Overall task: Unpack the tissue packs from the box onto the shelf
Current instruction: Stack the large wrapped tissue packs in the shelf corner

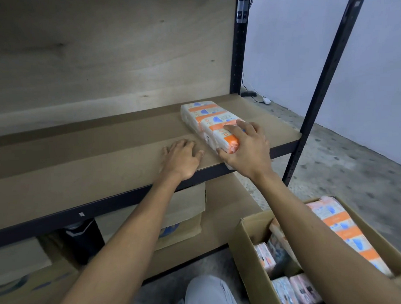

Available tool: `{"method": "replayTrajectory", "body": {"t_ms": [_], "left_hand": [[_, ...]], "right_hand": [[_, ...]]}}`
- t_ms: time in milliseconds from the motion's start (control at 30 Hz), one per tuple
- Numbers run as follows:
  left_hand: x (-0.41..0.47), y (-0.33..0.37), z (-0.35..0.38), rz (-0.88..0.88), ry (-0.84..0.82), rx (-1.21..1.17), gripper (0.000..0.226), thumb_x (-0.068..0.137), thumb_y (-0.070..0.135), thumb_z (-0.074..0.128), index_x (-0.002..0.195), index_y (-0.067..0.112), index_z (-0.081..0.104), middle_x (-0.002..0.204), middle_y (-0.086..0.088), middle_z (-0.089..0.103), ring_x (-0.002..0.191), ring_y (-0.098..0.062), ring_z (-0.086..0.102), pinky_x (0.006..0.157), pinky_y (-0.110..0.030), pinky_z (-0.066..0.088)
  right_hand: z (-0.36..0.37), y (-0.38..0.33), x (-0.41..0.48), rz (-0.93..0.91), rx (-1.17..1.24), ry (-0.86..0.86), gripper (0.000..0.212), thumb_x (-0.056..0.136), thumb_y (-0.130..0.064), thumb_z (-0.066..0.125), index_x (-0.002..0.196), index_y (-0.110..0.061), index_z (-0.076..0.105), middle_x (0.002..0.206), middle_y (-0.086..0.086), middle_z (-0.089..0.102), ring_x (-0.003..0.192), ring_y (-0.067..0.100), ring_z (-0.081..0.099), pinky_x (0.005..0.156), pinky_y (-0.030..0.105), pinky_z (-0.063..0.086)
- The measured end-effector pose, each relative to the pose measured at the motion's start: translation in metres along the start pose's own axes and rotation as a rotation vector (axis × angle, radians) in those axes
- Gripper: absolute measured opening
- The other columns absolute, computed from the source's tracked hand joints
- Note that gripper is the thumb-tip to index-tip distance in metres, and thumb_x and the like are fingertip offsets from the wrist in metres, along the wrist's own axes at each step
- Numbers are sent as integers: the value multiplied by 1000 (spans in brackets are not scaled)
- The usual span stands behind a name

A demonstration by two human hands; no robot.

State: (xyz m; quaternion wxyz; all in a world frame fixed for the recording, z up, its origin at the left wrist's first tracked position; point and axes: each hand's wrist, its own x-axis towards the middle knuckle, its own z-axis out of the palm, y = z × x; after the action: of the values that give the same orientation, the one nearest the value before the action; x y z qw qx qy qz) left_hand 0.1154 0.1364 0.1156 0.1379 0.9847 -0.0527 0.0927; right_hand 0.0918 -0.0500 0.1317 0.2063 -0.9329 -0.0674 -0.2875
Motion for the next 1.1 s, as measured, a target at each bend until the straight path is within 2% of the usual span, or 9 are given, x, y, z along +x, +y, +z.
{"method": "replayTrajectory", "body": {"t_ms": [333, 567, 933, 1100], "left_hand": [[9, 2, -4, -7, -59, -35, 54, 96, 53, 37, 144, 28, 38, 154, 0, 31, 143, -22, 25, 116, -51, 13], [29, 17, 2, 18, -74, -51, 55, 96, 54, 36, 146, 30, 34, 158, 0, 24, 146, -22, 17, 118, -47, 10], [76, 59, 18, 41, -86, -47, 56, 97, 52, 34, 146, 25, 36, 156, -3, 29, 144, -22, 23, 118, -48, 11], [83, 59, 28, 33, -93, -20, 55, 97, 55, 30, 145, 29, 36, 157, -2, 26, 144, -23, 22, 117, -51, 10]], "right_hand": [[13, 13, 24, 62, -37, 3, 67, 70, -57, 63, 131, -35, 47, 141, -2, 41, 131, 23, 30, 93, 51, 40], [15, 37, 40, 149, -73, 2, 68, 72, -56, 63, 134, -35, 45, 144, 0, 37, 134, 25, 25, 96, 55, 38], [14, 97, 88, 179, -73, -76, 69, 74, -56, 63, 137, -35, 42, 147, 0, 34, 136, 27, 21, 98, 57, 34], [17, 114, 111, 148, -42, -109, 69, 73, -56, 64, 136, -36, 42, 147, 0, 35, 135, 28, 23, 99, 57, 33]]}}
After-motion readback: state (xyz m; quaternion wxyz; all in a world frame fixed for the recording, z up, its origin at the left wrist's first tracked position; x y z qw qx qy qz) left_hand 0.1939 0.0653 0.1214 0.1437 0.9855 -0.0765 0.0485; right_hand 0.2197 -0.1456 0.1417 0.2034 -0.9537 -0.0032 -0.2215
